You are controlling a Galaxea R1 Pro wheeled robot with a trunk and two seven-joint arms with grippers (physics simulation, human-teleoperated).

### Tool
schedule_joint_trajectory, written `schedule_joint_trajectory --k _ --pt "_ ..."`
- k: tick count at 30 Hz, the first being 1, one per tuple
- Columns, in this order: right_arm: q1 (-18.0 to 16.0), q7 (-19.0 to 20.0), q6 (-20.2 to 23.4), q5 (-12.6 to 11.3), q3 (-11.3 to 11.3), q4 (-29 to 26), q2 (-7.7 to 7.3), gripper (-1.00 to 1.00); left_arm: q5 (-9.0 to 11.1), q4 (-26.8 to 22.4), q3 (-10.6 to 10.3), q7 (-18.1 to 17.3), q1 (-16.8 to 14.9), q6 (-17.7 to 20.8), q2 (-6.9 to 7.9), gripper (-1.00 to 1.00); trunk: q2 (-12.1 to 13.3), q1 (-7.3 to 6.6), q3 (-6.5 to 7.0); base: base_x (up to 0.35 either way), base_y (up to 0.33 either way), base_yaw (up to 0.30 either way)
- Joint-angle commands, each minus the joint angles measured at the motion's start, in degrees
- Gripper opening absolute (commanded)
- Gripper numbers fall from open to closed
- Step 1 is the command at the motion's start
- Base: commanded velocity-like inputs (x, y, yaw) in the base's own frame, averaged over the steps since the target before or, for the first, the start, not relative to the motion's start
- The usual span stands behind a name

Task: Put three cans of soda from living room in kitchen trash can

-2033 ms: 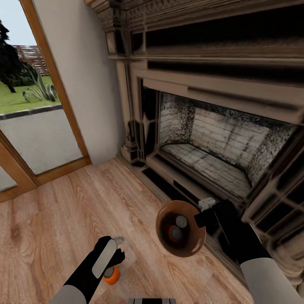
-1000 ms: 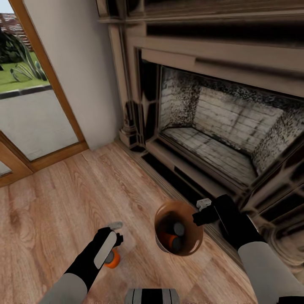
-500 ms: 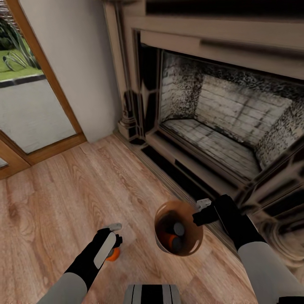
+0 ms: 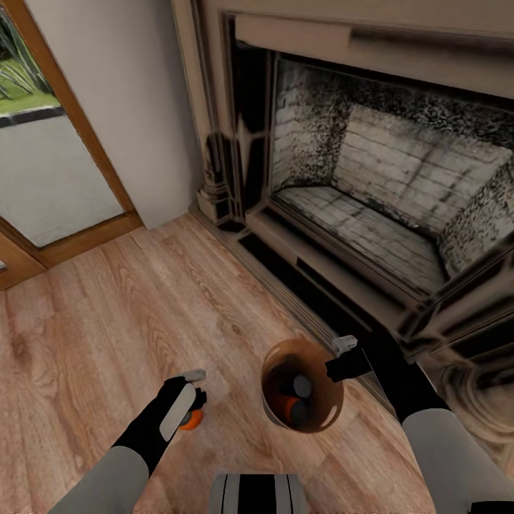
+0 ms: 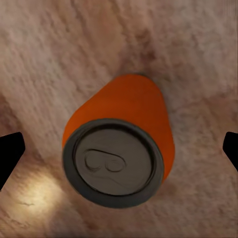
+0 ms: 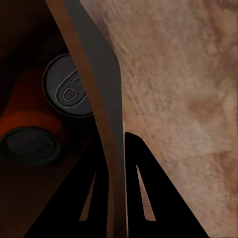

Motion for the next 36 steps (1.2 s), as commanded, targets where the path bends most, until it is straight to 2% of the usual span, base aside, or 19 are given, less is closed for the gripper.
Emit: schedule_joint_trajectory --k 1,15,20,25,26,36 --pt "-0.02 0.32 0.64 -1.54 -0.03 -0.01 0.01 -1.0 -0.02 0.03 0.0 -0.03 -0.01 0.0 0.01 1.0 -0.02 0.02 -0.22 0.0 0.0 0.0" --pt "-0.02 0.32 0.64 -1.54 -0.04 -0.02 0.01 -1.0 0.0 0.12 0.0 -0.18 -0.03 -0.04 0.02 1.0 -0.21 0.38 -3.33 0.0 0.0 0.0" --pt "0.04 0.32 0.64 -1.54 -0.04 -0.02 0.01 -1.0 -0.33 0.12 -0.16 -0.2 0.13 -2.48 0.01 1.0 -0.21 0.38 -3.33 0.0 0.0 0.0" --pt "0.01 0.32 0.64 -1.54 -0.07 -0.02 0.01 -1.0 -0.41 0.12 -0.22 -0.27 0.29 -3.11 0.12 1.0 -0.21 0.38 -3.33 0.0 0.0 0.0" --pt "0.0 0.32 0.64 -1.54 -0.06 -0.02 0.01 -1.0 -0.42 0.12 -0.24 -0.35 0.32 -3.16 0.24 -1.0 -0.21 0.38 -3.33 0.0 0.0 0.0" --pt "-0.02 0.32 0.64 -1.54 -0.1 -0.02 -0.16 -1.0 -0.01 2.35 -0.1 -2.61 0.3 -3.22 0.76 -1.0 -0.21 0.38 -3.33 0.0 0.0 0.0"
